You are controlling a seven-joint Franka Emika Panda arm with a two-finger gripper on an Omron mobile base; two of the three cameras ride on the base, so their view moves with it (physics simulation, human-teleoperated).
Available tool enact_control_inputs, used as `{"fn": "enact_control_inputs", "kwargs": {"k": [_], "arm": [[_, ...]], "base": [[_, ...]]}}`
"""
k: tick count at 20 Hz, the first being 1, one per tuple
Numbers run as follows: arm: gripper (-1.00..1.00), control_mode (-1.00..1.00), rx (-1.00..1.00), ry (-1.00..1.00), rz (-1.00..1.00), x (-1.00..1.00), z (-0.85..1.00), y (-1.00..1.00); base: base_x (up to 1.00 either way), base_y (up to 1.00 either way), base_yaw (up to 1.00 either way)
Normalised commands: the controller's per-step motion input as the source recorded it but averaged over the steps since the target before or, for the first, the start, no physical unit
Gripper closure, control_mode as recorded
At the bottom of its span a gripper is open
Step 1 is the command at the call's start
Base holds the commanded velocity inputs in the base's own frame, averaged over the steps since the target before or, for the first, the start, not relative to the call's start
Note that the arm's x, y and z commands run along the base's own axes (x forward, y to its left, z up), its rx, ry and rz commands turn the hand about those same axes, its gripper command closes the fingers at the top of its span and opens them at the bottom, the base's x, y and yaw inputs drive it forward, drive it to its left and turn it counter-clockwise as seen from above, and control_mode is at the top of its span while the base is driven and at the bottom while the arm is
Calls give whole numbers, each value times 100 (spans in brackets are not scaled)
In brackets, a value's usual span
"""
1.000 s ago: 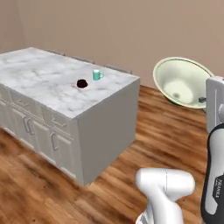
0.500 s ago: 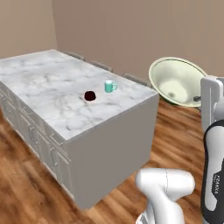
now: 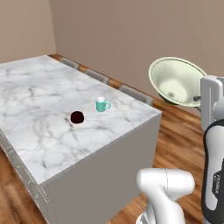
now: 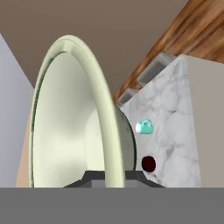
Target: Clear the mugs and bowl far away from the sink.
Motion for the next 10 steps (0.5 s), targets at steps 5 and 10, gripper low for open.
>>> {"fn": "enact_control_inputs", "kwargs": {"k": [5, 10], "arm": [[100, 100, 0, 0, 0, 0, 0, 0], [100, 100, 0, 0, 0, 0, 0, 0]], "base": [[100, -25, 7], [90, -12, -3]]}}
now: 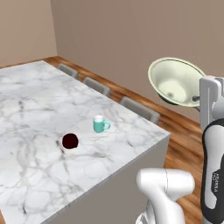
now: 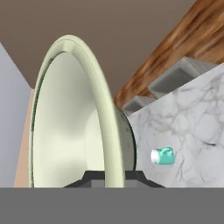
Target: Clear the mugs and bowl far away from the sink.
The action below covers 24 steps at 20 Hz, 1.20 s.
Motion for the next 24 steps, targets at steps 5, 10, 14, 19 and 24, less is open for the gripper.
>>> {"fn": "enact_control_inputs", "kwargs": {"k": [5, 10, 14, 19, 24], "arm": [[100, 100, 0, 0, 0, 0, 0, 0], [100, -100, 0, 4, 0, 0, -8, 0], [100, -100, 0, 27, 0, 38, -49, 0], [100, -100, 0, 17, 3, 60, -48, 0], [100, -100, 0, 17, 12, 75, -44, 0]], "base": [[20, 0, -7], [0, 0, 0], [0, 0, 0], [0, 0, 0], [0, 0, 0]]}}
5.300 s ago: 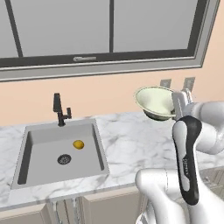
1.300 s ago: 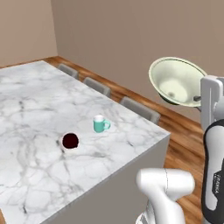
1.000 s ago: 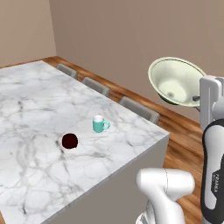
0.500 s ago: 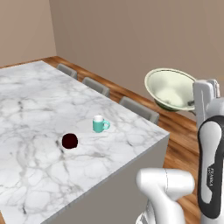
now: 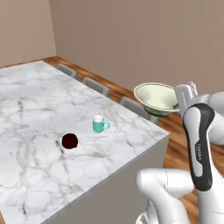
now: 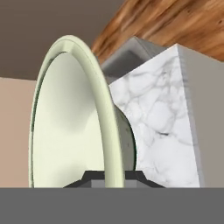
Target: Clear the mugs and bowl far away from the sink.
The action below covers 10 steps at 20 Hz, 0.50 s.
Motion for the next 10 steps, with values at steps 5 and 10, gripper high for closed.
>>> {"fn": "enact_control_inputs", "kwargs": {"k": [5, 10], "arm": [[100, -100, 0, 4, 22, 56, -24, -3], [100, -100, 0, 0, 30, 54, -26, -11]], "base": [[0, 0, 0], [0, 0, 0]]}}
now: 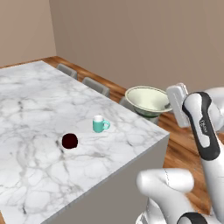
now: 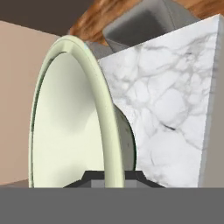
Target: Clear the mugs and bowl far away from the sink.
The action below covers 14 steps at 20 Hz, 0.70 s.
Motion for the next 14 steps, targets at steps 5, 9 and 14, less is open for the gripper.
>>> {"fn": "enact_control_inputs", "kwargs": {"k": [5, 9, 14], "arm": [[100, -100, -1, 0, 23, 59, -48, -11], [100, -100, -5, 0, 15, 49, -52, -5], [100, -100, -5, -1, 11, 42, -46, -10]], "base": [[0, 0, 0], [0, 0, 0], [0, 0, 0]]}}
